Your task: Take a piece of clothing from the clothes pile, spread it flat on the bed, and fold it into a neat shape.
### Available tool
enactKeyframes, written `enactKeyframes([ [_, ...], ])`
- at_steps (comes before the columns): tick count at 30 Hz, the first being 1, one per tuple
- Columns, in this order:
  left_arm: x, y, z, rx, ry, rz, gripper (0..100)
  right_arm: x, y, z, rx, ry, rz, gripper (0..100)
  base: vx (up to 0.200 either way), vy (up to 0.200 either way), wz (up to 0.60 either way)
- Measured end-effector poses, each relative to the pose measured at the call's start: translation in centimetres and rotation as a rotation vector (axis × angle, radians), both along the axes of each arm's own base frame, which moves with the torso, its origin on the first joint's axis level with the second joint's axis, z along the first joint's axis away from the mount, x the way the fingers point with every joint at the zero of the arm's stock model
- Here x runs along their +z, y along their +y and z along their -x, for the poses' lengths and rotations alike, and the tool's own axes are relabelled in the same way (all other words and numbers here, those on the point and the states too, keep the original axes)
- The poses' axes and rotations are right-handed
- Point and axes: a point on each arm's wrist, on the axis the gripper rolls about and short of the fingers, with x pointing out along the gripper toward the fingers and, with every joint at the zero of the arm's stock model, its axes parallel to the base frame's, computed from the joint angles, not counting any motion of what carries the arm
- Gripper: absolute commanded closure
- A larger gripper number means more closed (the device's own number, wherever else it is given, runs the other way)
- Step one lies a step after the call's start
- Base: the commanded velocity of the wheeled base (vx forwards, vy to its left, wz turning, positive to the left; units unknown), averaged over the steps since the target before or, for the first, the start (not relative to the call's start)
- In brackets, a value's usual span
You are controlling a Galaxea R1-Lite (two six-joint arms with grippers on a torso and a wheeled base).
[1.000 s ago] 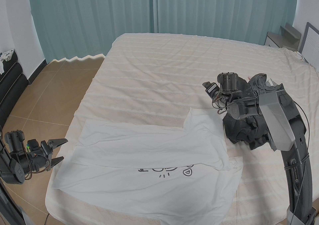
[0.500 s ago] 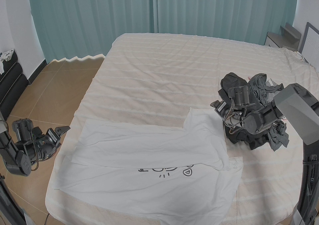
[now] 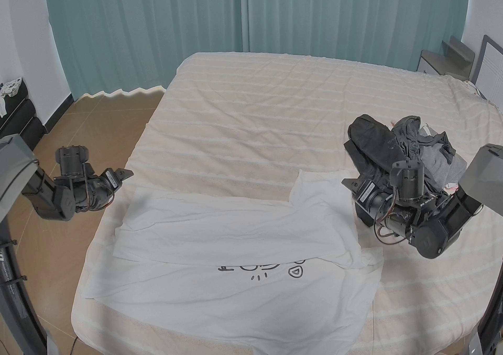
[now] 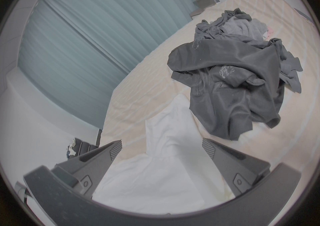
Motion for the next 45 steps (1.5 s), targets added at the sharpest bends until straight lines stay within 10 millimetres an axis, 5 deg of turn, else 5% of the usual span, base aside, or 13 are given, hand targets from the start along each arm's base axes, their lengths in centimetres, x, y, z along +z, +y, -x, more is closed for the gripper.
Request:
enactKeyframes([
  [11, -4.5, -2.3, -6.0, -0.012, 0.062, -0.106, 0, -1.3, -0.5, 4.4, 0.051, -0.023, 0.046, 0, 0.000, 0.000, 0.00],
  [30, -7.5, -2.6, -6.8, -0.051, 0.112, -0.153, 0, -2.1, -1.1, 5.3, 0.046, 0.021, 0.067, 0, 0.000, 0.000, 0.00],
  [31, -7.6, -2.6, -6.8, -0.051, 0.112, -0.153, 100, -2.2, -1.1, 5.3, 0.045, 0.024, 0.069, 0, 0.000, 0.000, 0.00],
  [45, -7.7, -2.6, -7.0, -0.048, 0.106, -0.152, 100, -3.7, -1.2, 0.5, 0.046, 0.040, 0.105, 0, 0.000, 0.000, 0.00],
])
